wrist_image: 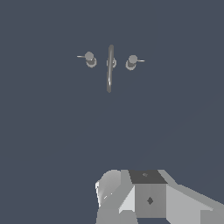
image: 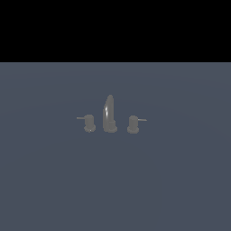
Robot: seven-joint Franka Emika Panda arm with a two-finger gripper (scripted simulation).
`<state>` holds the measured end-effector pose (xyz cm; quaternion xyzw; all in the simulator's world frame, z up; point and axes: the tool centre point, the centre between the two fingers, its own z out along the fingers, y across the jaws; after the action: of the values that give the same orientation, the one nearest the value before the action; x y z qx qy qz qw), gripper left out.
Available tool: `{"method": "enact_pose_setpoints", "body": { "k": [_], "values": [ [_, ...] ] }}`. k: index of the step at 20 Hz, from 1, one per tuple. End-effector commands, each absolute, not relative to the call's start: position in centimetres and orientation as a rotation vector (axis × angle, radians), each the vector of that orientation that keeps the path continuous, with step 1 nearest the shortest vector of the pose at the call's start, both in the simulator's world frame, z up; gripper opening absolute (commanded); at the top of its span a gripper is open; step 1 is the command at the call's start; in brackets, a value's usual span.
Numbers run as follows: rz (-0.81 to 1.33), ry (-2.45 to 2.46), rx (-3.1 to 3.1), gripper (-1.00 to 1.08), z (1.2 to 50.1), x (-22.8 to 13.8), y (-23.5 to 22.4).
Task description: Turn on the faucet by rotating a designated handle.
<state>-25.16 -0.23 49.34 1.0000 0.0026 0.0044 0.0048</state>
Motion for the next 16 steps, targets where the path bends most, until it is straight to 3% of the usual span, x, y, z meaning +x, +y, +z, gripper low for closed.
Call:
{"method": "enact_pose_setpoints", "body": {
  "k": [1,16],
  "values": [
    [0.014,0.008,3.132,-1.0,49.3,-25.2,-0.2],
    [0.012,-0.172,3.128,-1.0,46.3,-24.2,2.3]
  ]
}}
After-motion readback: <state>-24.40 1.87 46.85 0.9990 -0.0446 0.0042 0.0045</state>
